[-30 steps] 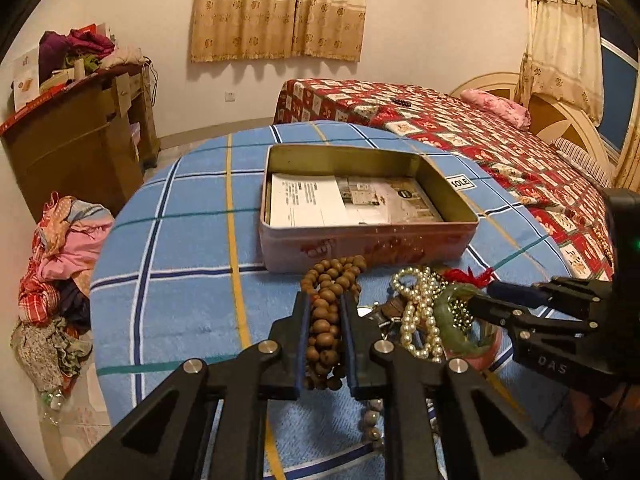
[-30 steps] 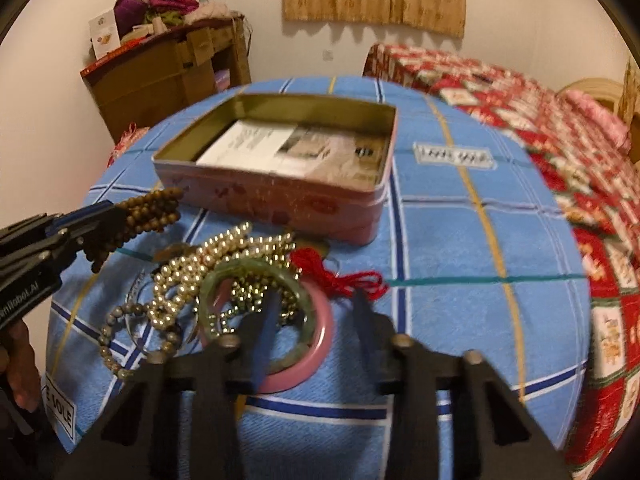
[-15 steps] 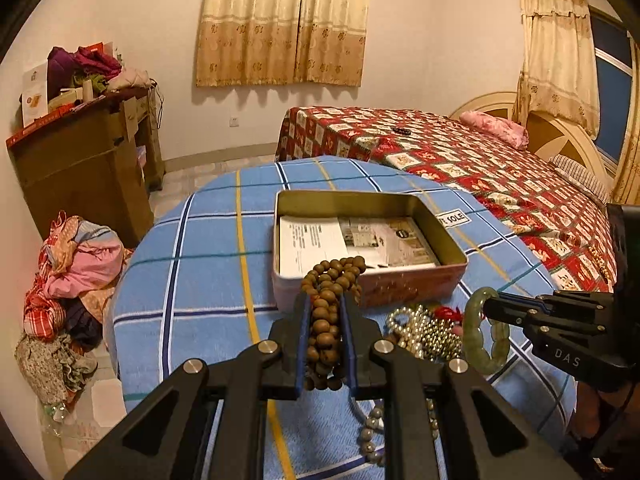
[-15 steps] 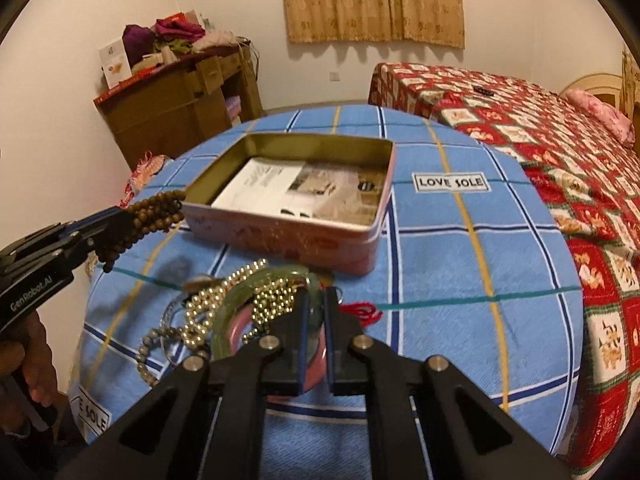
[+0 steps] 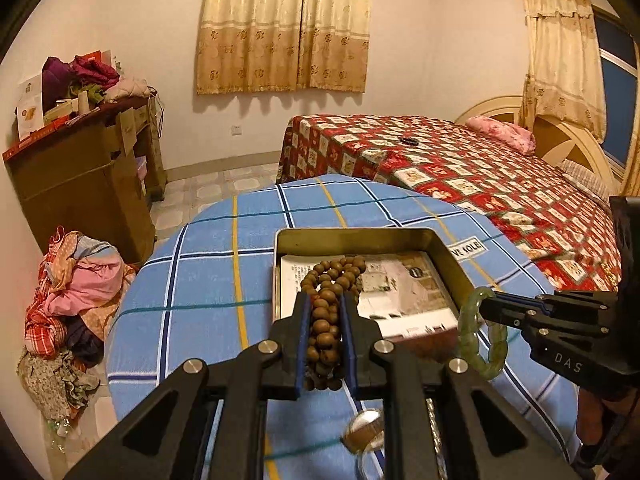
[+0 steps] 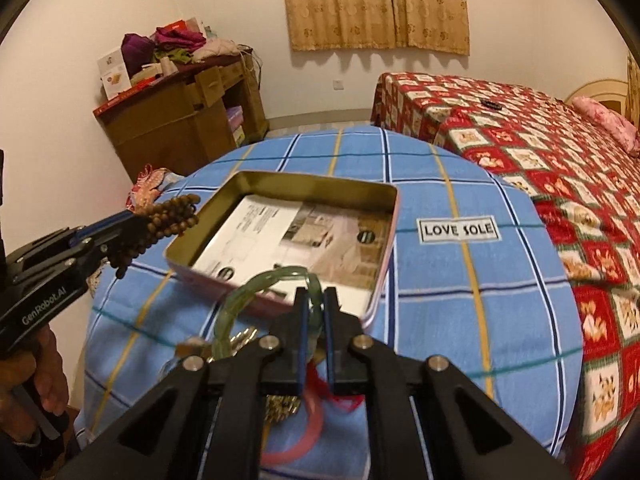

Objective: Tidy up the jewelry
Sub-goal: 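Carry the bead strand into the tin with the left tool while the right tool drops the jade bangle in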

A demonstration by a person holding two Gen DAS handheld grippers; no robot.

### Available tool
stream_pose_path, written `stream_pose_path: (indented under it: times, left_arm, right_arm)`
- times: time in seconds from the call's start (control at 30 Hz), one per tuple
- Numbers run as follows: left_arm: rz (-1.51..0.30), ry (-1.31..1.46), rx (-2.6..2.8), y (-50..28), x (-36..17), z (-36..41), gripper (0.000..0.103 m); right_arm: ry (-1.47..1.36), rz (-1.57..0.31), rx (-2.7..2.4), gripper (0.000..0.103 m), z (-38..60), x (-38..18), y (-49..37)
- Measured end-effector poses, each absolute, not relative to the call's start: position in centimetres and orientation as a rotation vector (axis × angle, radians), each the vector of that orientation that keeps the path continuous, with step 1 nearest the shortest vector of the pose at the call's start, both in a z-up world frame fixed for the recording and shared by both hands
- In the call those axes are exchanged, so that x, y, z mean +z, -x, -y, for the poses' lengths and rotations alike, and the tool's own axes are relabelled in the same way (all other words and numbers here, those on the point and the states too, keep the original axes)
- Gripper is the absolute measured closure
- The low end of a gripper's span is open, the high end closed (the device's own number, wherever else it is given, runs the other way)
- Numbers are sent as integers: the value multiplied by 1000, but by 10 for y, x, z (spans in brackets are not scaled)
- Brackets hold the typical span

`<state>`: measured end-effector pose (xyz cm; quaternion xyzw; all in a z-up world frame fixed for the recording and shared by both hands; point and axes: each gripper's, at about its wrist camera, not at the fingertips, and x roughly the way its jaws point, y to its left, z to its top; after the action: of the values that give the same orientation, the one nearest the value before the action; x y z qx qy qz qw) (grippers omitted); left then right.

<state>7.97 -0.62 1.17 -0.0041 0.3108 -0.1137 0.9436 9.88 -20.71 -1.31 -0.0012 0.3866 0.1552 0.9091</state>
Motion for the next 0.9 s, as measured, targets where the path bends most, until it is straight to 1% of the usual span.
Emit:
stream_pose_path:
  times: [0.5, 0.9]
  left_arm:
    - [-667, 2, -238, -130, 0, 18, 88]
    - [-700, -52, -229, -153, -13, 27, 88]
  right_arm:
    - [49, -795, 264, 94, 199, -15, -153]
    - [86, -815, 237, 94, 195, -27, -180]
